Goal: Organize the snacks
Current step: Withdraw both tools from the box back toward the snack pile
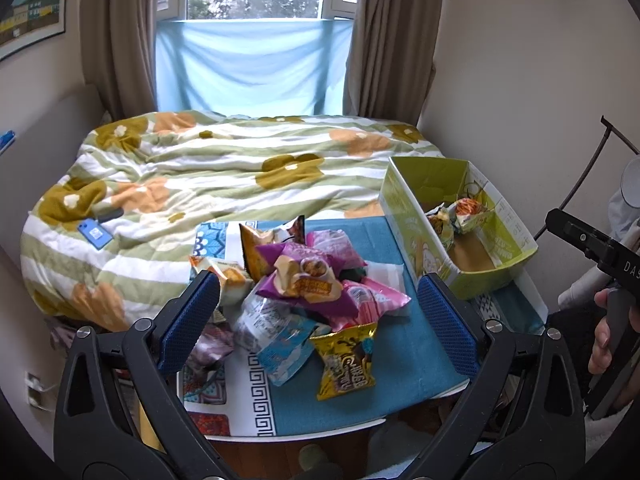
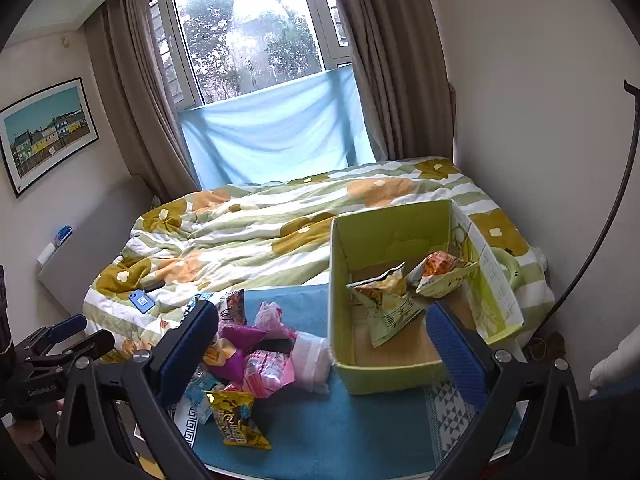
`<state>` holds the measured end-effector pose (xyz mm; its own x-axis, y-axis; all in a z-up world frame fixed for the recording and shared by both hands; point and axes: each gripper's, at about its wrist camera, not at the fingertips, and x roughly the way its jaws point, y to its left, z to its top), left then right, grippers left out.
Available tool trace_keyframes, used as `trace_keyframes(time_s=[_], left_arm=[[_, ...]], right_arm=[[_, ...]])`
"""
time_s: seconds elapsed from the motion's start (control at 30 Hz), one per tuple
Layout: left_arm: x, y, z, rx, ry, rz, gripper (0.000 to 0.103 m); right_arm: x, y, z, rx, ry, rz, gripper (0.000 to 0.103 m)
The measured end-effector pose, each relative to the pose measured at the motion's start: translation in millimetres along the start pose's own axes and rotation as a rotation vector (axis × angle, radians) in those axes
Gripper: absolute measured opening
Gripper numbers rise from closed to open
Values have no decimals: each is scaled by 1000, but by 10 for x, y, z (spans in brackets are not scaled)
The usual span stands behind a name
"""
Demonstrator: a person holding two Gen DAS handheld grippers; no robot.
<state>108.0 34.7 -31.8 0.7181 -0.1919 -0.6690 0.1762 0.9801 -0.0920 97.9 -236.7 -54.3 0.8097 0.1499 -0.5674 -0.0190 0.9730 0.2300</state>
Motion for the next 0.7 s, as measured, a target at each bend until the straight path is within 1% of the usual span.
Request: trace_keyframes(time_s=[0.13, 0.3, 0.5, 0.57, 0.6, 0.7], left_arm=[[65, 198, -221, 9, 27, -9, 99], [307, 357, -546, 2, 80, -16, 99], [657, 441, -865, 18, 110, 35, 99], [781, 481, -954, 18, 111, 73, 99], [834, 510, -997, 12, 108, 96, 99], [955, 664, -1077, -29, 101, 127, 99]], right_arm=[[12, 218, -248, 6, 20, 11, 103], [182, 407, -536, -14, 73, 13, 103], [568, 547, -829, -33, 164, 70, 103], [709, 577, -917, -37, 194, 94, 103], [779, 587, -965, -38, 207, 107, 103], [988, 639, -1141, -56, 250, 138, 103]])
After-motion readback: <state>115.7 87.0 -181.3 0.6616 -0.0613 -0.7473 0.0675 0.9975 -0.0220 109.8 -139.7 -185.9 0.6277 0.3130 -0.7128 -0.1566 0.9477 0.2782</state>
